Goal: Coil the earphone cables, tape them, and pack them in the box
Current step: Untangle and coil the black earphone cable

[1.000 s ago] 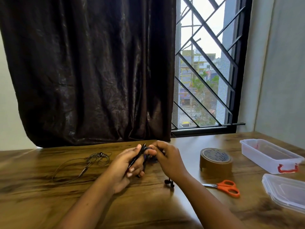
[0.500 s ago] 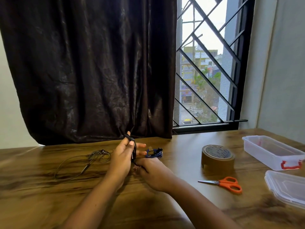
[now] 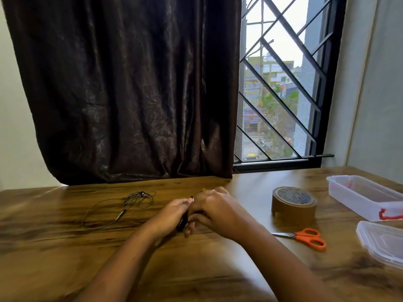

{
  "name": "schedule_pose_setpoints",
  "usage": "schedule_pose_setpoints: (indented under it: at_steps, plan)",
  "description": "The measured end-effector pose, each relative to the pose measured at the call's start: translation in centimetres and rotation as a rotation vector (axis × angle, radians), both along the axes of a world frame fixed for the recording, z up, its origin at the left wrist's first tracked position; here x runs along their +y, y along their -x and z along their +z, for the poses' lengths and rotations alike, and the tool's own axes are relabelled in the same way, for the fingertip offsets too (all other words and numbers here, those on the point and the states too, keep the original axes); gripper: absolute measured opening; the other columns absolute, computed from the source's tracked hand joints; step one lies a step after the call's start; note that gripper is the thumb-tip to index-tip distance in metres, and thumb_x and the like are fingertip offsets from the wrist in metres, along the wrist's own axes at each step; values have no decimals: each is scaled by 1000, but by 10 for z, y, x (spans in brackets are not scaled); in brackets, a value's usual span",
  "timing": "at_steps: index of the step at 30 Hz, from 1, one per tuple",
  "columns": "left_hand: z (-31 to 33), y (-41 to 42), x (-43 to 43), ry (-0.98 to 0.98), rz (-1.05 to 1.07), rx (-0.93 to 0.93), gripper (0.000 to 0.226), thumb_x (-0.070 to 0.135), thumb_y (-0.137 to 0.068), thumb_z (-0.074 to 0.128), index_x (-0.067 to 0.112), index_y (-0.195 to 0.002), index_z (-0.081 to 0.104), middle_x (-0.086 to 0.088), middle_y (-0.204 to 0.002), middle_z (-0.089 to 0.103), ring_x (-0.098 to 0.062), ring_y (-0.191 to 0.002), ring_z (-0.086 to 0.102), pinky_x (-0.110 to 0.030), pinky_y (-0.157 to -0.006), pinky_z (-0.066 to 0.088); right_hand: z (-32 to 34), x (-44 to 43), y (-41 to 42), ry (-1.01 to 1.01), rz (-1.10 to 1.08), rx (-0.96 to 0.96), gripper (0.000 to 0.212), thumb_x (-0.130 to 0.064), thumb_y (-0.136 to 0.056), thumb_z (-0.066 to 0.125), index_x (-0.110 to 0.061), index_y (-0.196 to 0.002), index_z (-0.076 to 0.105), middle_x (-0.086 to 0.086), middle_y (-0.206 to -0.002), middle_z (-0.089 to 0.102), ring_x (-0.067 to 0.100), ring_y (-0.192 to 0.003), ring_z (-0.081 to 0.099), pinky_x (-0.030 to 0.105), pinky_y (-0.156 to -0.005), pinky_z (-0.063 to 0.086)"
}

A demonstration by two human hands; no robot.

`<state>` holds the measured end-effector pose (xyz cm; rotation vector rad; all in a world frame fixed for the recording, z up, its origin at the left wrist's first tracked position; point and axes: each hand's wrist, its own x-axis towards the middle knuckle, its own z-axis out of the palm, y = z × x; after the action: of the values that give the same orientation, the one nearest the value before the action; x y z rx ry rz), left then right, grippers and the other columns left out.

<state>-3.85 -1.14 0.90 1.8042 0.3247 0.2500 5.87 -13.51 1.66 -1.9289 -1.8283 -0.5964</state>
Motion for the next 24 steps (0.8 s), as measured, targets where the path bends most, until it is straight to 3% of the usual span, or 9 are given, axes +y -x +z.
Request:
schedule_pose_setpoints:
  at_steps: [6,9,14,16,19,24]
  plan:
    - [5,6,-7,204,-32,18,50,43,-100,26,6,-86,57,-2,-51,41,-13,-44,35,-30,-54,42,1,1,-8,-125,77,85,10,-25,-88,60,-31,-93,67,-14,-94,62,7,-91,54,33,-84,45]
    - [7,7,-8,296,-83,18,62,48,-98,26,3,-76,63,-3,-50,35,-14,-44,31,-28,-51,40,-3,5,-14,-157,128,198,10,-19,-88,62,-24,-94,68,-20,-91,55,-5,-88,50,19,-83,45]
    - [10,7,-6,437,-101,9,53,41,-97,33,2,-73,58,-3,-50,32,-13,-42,36,-28,-49,46,-10,7,-19,-162,98,434,13,-15,-92,57,-18,-98,68,-11,-95,62,-2,-91,56,11,-81,42]
    - [9,6,-4,490,-112,-19,44,35,-96,37,1,-77,57,-2,-50,34,-12,-43,40,-29,-51,50,-9,6,-16,-105,57,554,17,-15,-96,51,-22,-92,66,-14,-86,61,-5,-82,55,10,-73,40]
    - [8,5,-3,544,-154,-82,30,28,-87,46,0,-85,57,-3,-54,39,-14,-50,45,-32,-59,54,-10,4,-14,-81,27,799,32,-19,-99,45,-32,-73,59,-14,-70,57,-3,-69,52,19,-68,42]
    - [8,6,-1,631,-221,-141,20,21,-86,47,3,-84,55,-3,-57,43,-14,-54,50,-32,-62,55,-10,5,-5,-102,144,1327,21,-24,-101,41,-18,-92,59,3,-86,60,17,-77,61,28,-59,51]
